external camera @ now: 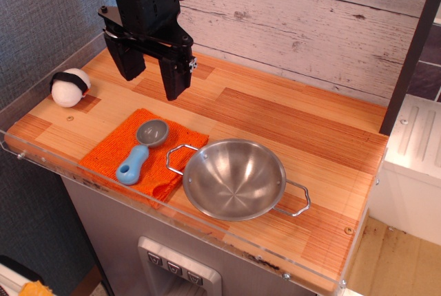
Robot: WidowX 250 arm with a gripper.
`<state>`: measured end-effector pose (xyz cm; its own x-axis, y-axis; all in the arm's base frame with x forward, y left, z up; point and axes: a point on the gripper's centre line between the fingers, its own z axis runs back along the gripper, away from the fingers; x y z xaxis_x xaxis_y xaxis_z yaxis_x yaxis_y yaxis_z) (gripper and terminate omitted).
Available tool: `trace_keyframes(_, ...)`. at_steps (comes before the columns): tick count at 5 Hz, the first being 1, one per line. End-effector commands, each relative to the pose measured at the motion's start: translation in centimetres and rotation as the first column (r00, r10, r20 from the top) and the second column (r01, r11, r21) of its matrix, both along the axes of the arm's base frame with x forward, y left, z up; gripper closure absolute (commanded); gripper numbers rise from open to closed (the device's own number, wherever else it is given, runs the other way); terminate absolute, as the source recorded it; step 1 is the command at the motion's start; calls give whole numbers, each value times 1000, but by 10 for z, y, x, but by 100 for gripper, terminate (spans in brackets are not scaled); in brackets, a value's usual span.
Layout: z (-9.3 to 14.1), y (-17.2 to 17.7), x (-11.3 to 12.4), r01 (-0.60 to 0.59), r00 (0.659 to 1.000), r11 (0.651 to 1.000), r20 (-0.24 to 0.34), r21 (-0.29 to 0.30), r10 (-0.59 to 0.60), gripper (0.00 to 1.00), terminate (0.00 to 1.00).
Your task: Place the sushi in the pot.
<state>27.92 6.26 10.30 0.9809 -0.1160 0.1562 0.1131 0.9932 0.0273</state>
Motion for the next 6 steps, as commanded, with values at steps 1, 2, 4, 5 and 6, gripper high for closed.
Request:
trace_keyframes(1, 0, 0, 0, 0, 1000, 1000, 0, 0, 0, 0, 0)
trace_keyframes(2, 0, 18, -5, -27, 999, 1000, 23, 7, 27, 0, 0)
trace_keyframes(4, 4, 97, -2, -51, 997, 995, 56, 86, 47, 0, 0)
trace_keyframes(5, 3, 135, 2, -89, 996, 986, 24, 140, 86, 0, 0)
trace_keyframes(6, -8, 151, 6, -158, 987, 979, -5, 128, 160, 0, 0)
